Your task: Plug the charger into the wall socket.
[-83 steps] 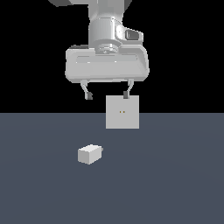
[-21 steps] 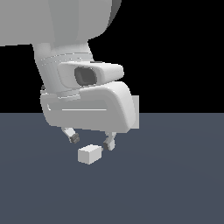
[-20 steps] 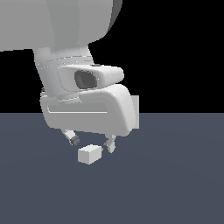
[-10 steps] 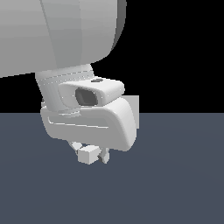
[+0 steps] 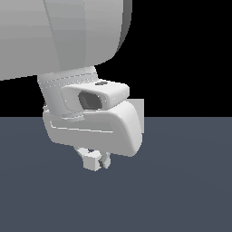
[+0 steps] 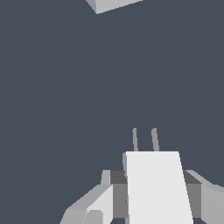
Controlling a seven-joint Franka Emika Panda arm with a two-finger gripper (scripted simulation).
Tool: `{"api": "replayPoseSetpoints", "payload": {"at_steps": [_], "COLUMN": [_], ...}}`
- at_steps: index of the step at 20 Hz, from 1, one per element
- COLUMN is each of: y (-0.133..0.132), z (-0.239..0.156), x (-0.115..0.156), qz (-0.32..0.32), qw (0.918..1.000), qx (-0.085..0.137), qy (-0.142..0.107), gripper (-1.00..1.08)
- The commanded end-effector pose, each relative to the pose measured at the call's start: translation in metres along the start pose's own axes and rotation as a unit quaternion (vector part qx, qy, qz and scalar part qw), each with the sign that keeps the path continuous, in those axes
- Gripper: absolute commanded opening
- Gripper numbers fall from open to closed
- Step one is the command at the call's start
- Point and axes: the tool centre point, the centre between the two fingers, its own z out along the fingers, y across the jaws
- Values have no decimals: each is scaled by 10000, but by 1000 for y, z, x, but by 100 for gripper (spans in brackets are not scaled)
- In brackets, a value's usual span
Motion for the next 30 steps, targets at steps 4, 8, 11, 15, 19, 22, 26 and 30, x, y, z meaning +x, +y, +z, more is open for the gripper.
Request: {"api": "replayPoseSetpoints", "payload": {"at_steps": [4, 8, 11, 15, 19, 22, 26, 30], "y": [2, 6, 11, 18, 26, 30, 35, 39], "z": [-2, -7, -12, -20, -28, -34, -41, -46], "x": [3, 8, 15, 26, 38, 47, 58, 67], "qz": [-78, -246, -424, -704, -1004, -1218, -1461, -1670], "qw": [10000, 9996, 9989, 9971, 9941, 9913, 9875, 9836], "qx": [34, 103, 175, 287, 406, 491, 588, 673], "qy": [4, 11, 17, 29, 40, 46, 51, 50], "gripper": [-100, -100, -100, -100, -100, -100, -100, -100]}}
